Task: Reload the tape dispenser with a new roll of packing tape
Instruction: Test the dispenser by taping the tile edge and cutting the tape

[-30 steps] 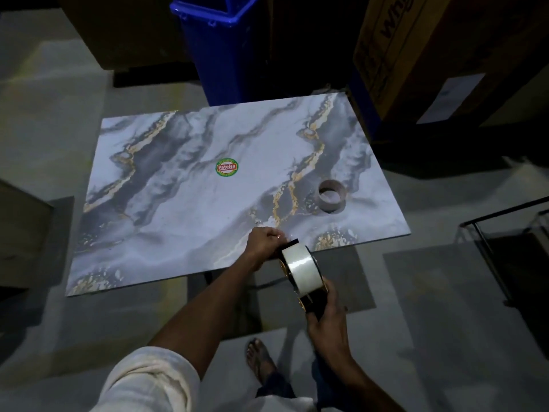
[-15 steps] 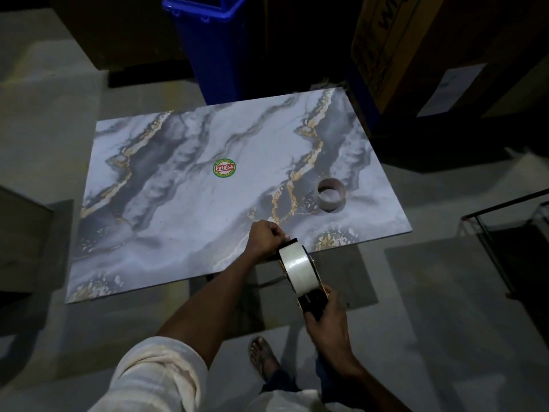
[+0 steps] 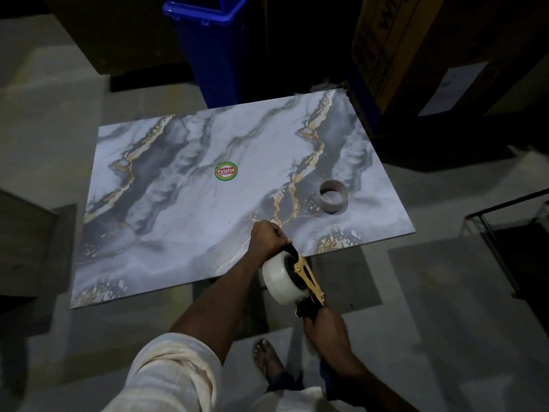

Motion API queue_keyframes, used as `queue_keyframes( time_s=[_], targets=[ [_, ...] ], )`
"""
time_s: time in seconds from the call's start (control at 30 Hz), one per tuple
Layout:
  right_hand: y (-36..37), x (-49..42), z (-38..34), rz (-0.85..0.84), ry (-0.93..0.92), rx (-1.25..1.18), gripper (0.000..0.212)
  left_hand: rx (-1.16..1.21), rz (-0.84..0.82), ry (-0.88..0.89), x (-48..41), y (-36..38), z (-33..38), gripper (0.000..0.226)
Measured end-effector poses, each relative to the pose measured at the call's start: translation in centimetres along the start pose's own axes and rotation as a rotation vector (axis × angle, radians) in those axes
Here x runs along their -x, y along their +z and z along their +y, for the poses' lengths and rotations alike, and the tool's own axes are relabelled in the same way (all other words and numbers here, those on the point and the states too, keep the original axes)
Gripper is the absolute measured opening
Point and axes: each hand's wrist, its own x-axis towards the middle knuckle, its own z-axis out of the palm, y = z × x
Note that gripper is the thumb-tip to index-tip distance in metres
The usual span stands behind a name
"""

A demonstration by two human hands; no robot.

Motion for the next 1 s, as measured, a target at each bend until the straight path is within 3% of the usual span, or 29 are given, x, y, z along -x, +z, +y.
queue_keyframes(
  time_s=[0.13,0.27,0.37,0.67,1.0],
  targets=[
    [0.3,-0.4,0.5,-0.008,-0.051,0.01,0.018,0.018,-0.009,0.004,-0.2,0.0,-0.4,0.02],
    [-0.2,-0.7,0.6,-0.041,-0.045,0.025,0.032,0.019,-0.002,0.005,-0.4,0.0,-0.5,0.02],
    [-0.9,-1.5,1.1,-0.056,-0.032,0.056,0.013,0.009,-0.004,-0.01,-0.5,0.1,-0.2,0.021],
    [-2.9,-2.6,1.3,-0.108,-0.07,0.175,0.018,0.004,-0.002,-0.027,-0.6,0.2,-0.2,0.02],
    [-1.9,-4.6,-0.7,-0.186,-0.185,0.473,0.029,-0.014,0.026,-0.029,-0.4,0.5,-0.4,0.02]
  ],
)
